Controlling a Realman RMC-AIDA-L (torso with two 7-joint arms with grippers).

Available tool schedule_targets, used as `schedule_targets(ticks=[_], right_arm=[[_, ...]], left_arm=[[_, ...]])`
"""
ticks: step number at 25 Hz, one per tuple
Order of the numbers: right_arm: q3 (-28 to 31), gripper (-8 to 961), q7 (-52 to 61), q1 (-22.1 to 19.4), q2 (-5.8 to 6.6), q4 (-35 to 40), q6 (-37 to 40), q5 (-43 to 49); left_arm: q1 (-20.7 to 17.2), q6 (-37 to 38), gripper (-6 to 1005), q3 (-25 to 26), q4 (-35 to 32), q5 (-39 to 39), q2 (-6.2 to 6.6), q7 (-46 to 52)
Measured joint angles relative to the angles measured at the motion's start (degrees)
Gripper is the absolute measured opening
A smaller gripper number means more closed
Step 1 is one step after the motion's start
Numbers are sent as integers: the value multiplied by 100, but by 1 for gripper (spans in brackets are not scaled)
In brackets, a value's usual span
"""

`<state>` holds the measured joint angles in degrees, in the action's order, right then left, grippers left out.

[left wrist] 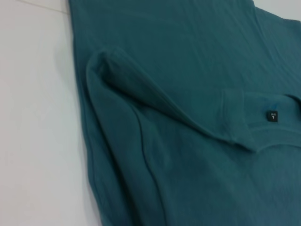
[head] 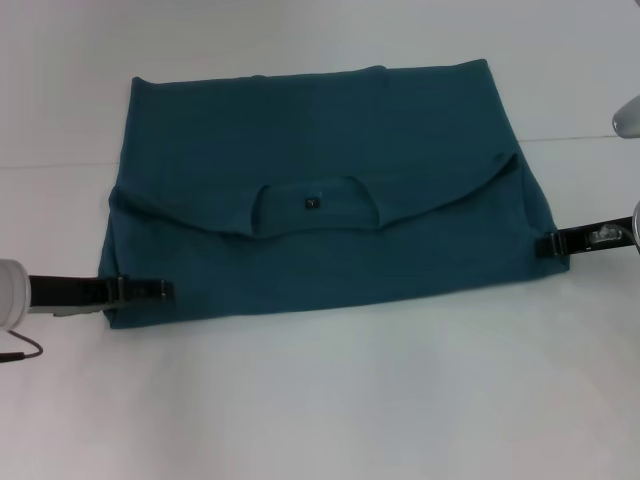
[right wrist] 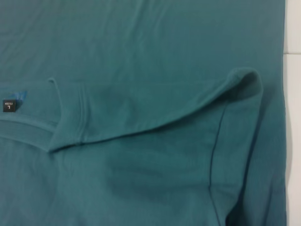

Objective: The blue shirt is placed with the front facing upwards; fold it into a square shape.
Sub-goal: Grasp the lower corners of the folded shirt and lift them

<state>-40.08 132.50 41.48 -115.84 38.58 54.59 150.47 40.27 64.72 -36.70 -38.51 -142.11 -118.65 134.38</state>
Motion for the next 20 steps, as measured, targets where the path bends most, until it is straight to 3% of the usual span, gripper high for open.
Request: schedule_targets(ticks=[13, 20], right_arm=[[0, 27, -5, 0, 0, 0, -6, 0], [0, 27, -5, 0, 0, 0, -1, 0]], left_arm=[[-15, 64, 887, -3, 24, -14, -9, 2], [15, 38, 686, -19, 88, -24, -9, 1]])
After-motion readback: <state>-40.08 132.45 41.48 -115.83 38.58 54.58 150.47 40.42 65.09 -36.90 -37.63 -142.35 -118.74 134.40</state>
